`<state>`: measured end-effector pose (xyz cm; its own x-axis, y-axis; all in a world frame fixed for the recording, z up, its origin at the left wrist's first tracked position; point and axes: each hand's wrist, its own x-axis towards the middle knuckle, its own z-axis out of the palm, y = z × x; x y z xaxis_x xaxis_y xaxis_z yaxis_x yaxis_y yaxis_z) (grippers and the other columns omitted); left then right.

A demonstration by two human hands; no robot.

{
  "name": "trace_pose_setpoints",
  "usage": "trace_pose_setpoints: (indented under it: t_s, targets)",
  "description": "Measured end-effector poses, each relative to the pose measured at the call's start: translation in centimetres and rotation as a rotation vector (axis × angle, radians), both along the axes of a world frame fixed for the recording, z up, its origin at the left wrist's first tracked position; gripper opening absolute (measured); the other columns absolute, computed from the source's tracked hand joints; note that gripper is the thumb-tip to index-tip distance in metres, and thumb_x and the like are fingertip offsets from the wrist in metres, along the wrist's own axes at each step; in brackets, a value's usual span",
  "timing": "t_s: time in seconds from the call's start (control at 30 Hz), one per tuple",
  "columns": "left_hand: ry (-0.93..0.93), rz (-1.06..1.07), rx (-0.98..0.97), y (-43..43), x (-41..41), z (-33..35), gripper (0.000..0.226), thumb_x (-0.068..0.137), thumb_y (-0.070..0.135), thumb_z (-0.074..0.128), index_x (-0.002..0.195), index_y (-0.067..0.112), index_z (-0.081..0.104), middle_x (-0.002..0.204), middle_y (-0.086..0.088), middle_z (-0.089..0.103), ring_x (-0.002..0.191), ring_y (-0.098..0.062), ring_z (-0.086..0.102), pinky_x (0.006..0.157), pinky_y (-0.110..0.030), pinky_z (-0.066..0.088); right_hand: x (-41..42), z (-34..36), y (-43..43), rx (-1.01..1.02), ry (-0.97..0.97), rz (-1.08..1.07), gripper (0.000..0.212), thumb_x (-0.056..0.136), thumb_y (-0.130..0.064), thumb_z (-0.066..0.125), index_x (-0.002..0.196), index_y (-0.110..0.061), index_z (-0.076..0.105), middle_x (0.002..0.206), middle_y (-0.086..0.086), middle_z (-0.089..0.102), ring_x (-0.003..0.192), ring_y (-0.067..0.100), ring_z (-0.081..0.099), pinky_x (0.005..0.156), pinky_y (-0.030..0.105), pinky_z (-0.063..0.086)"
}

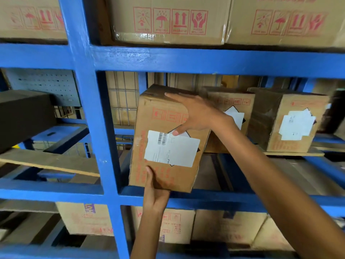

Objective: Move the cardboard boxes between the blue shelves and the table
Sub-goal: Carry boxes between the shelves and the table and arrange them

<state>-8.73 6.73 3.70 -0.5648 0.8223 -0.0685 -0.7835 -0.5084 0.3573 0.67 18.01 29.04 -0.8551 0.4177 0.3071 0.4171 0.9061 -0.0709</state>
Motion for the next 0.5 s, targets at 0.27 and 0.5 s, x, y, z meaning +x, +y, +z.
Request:
trace_pose_setpoints:
  t_s: [0.27, 0.5]
  targets:
    - [0.098, -0.031, 0.022, -6.8, 5.0, -2.3, 0.067, 0.089, 0.051, 0.071, 0.148, 0.027, 0.05, 0.148, -0.007, 0.056, 0.139, -0.031, 0.049, 0.12, -0.061, 0.026, 8.3, -1.6, -5.4, -0.075, 0.108, 0.029, 0.119, 0.064, -0.06, 0.089, 0.157, -0.052, 0.015, 0.163, -0.009, 0.036, 0.145, 0.023, 0.039, 0.111, 0.048, 0.042]
    - [0.309, 0.243, -0.135, -14.1, 8.7, 0.2, 0.084, 0.071, 0.052, 0.087, 0.144, 0.023, 0.055, 0.142, -0.001, 0.062, 0.136, -0.02, 0.054, 0.117, -0.054, 0.033, 15.4, -5.8, -8.7, -0.345, 0.356, 0.112, 0.118, 0.063, -0.055, 0.09, 0.157, -0.051, 0.019, 0.151, -0.019, 0.045, 0.133, 0.005, 0.047, 0.108, 0.04, 0.046]
